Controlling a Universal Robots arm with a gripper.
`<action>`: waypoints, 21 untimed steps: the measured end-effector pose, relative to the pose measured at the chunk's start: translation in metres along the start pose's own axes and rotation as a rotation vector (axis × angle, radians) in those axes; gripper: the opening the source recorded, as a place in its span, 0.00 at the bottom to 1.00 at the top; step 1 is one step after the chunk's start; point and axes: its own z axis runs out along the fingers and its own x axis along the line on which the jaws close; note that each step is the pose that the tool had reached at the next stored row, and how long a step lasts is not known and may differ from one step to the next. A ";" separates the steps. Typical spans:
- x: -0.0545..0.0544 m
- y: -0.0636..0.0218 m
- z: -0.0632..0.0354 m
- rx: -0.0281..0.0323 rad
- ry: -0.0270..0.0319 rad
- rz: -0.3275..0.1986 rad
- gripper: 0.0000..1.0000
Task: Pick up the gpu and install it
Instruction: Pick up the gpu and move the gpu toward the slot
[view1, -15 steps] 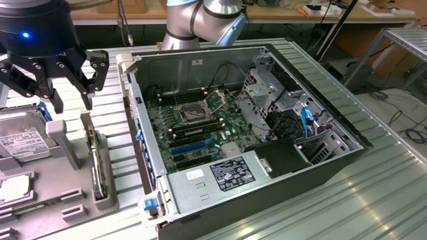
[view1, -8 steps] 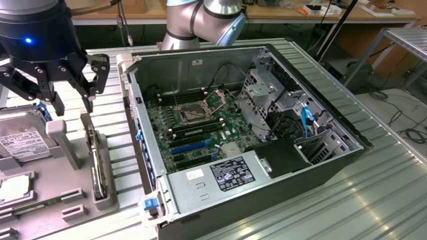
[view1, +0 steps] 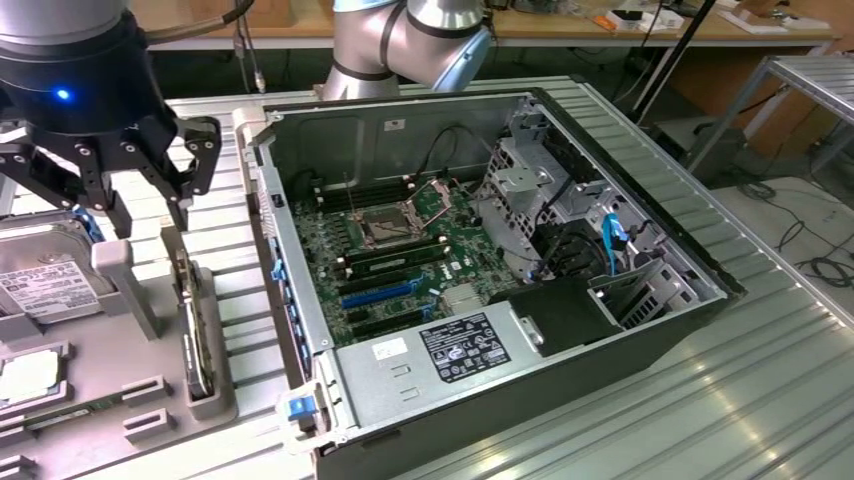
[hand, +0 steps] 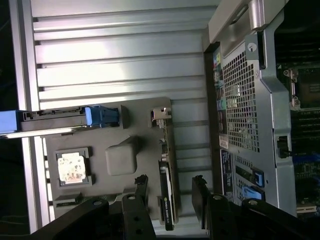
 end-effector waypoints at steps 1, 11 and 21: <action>0.000 -0.0001 0.0008 0.0000 0.0000 0.000 0.48; 0.000 -0.0003 0.0051 0.0001 0.0001 0.000 0.48; 0.000 -0.0007 0.0124 0.0013 -0.0001 0.000 0.48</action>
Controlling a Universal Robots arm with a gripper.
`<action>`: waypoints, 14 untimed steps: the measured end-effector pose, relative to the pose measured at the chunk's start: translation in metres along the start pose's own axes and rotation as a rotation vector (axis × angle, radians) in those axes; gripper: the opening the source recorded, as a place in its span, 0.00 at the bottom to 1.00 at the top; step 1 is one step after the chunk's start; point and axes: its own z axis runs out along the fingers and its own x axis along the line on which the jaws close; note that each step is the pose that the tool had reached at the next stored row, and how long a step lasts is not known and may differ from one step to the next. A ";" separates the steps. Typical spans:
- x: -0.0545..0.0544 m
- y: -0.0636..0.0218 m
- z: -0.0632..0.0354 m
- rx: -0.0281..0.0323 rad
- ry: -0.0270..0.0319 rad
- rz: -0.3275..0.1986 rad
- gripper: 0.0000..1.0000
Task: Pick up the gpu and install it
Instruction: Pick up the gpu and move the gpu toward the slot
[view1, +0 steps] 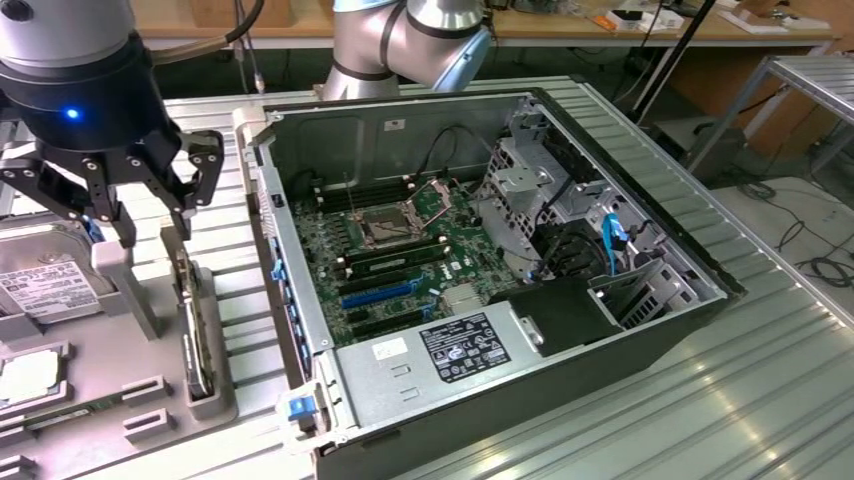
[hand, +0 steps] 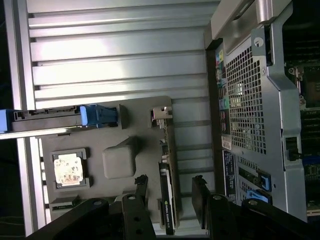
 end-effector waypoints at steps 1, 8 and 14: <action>0.000 -0.0001 0.0008 0.0000 0.0000 0.000 0.48; 0.000 -0.0006 0.0069 0.0014 0.0000 0.000 0.48; 0.000 -0.0017 0.0126 0.0024 -0.0001 0.000 0.48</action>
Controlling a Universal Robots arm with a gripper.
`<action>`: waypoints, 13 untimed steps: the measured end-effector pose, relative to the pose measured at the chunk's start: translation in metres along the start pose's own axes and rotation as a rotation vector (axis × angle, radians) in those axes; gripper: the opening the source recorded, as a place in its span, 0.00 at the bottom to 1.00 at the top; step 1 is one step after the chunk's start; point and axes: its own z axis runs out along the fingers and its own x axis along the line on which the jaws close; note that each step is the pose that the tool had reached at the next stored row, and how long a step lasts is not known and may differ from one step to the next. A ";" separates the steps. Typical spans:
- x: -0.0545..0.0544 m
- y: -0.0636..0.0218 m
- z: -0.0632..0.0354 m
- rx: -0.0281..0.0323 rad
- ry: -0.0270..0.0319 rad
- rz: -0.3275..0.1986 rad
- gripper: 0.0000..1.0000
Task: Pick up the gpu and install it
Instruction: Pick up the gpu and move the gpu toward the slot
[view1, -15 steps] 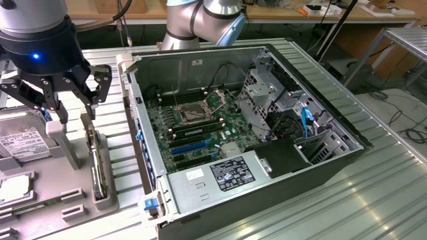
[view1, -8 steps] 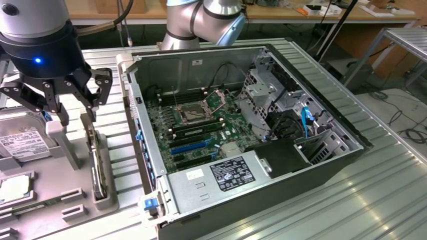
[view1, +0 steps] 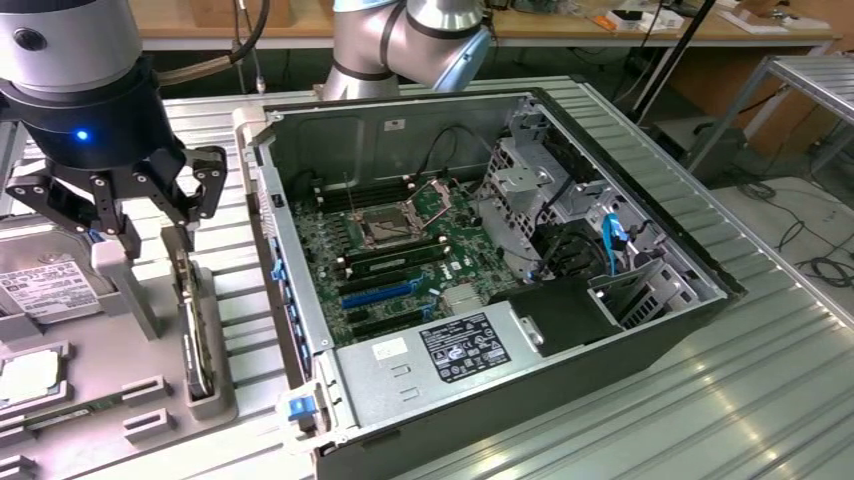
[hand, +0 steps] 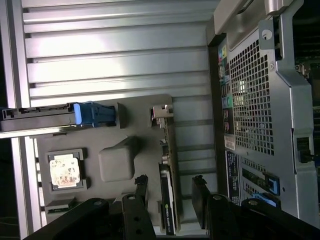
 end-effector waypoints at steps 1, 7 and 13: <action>0.000 -0.0002 0.0007 0.0001 0.0000 0.000 0.48; 0.000 -0.0028 0.0050 0.0004 0.0002 0.000 0.48; -0.001 -0.0098 0.0074 0.0003 0.0000 0.000 0.48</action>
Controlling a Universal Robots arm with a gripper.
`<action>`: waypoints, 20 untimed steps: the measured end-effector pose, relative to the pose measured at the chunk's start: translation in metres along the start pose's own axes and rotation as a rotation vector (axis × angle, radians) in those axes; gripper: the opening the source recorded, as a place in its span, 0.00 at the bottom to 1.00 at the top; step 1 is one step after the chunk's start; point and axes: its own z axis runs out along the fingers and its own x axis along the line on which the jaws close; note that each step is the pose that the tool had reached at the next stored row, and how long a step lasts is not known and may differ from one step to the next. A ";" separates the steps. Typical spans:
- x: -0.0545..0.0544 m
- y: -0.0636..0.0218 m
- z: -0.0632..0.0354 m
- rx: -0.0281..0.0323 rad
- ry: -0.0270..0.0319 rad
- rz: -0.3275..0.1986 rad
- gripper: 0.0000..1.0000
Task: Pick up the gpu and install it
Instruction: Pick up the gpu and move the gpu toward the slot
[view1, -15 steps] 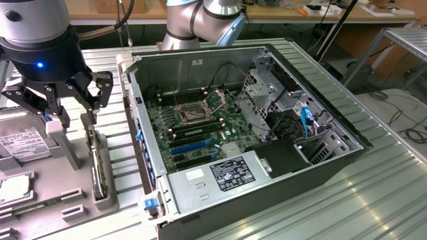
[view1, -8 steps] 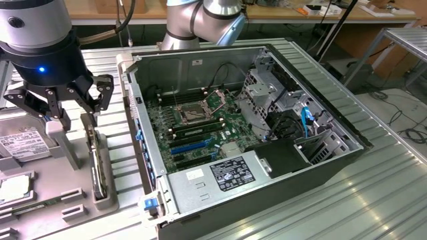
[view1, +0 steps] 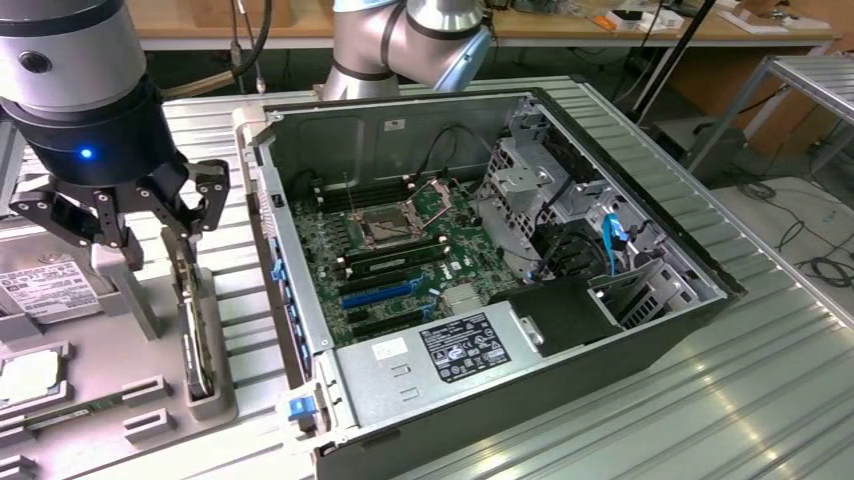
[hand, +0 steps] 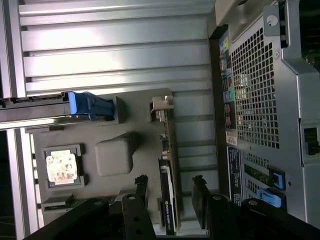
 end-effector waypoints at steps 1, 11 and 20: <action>0.000 -0.0014 0.0005 0.0000 0.0000 0.000 0.48; -0.001 -0.0165 0.0066 0.0004 0.0001 0.000 0.48; -0.002 -0.0283 0.0120 0.0005 -0.0001 0.000 0.48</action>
